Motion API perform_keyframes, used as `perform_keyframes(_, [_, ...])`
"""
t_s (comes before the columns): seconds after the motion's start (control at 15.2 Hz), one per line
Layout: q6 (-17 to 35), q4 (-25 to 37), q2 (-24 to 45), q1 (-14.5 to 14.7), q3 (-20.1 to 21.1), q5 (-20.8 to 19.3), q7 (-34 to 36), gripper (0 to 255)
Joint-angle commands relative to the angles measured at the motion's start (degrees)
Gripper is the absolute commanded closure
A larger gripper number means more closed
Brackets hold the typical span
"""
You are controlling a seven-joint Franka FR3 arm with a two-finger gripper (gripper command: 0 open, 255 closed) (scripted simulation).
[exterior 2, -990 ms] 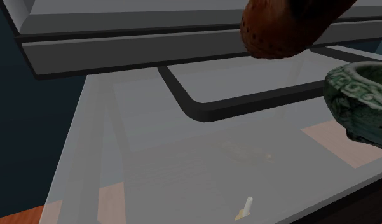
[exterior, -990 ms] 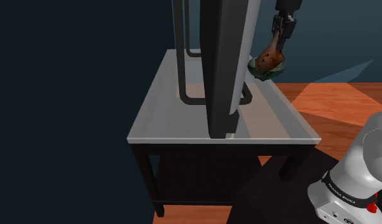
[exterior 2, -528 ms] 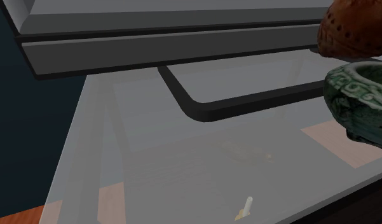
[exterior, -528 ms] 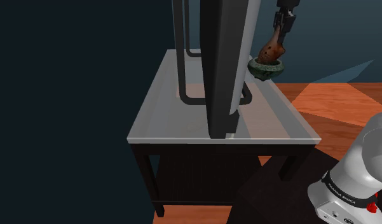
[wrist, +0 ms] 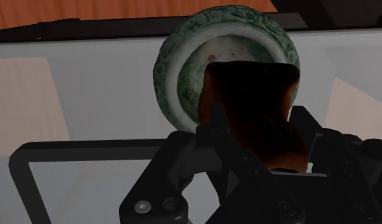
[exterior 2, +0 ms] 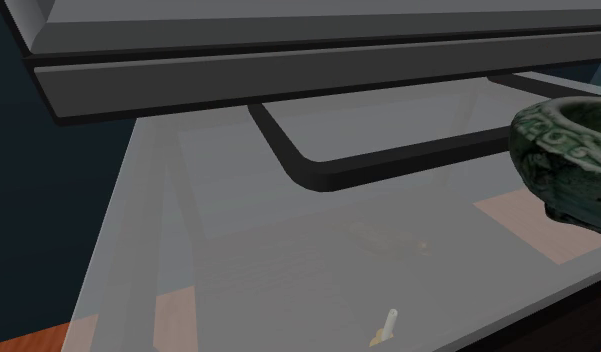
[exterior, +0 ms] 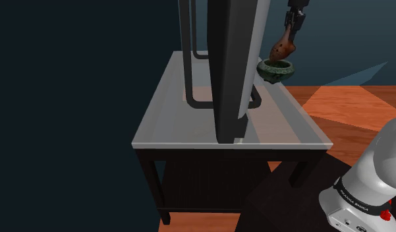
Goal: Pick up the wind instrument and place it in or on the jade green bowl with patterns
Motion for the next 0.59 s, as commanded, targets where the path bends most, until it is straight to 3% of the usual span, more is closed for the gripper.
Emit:
perform_keyframes(0.0, [1.54,-1.19,0.28,-0.14,-0.16,0.11,-0.28,255])
perform_keyframes(0.53, [8.10,-9.46,-1.62,0.05,0.12,-0.75,0.57,255])
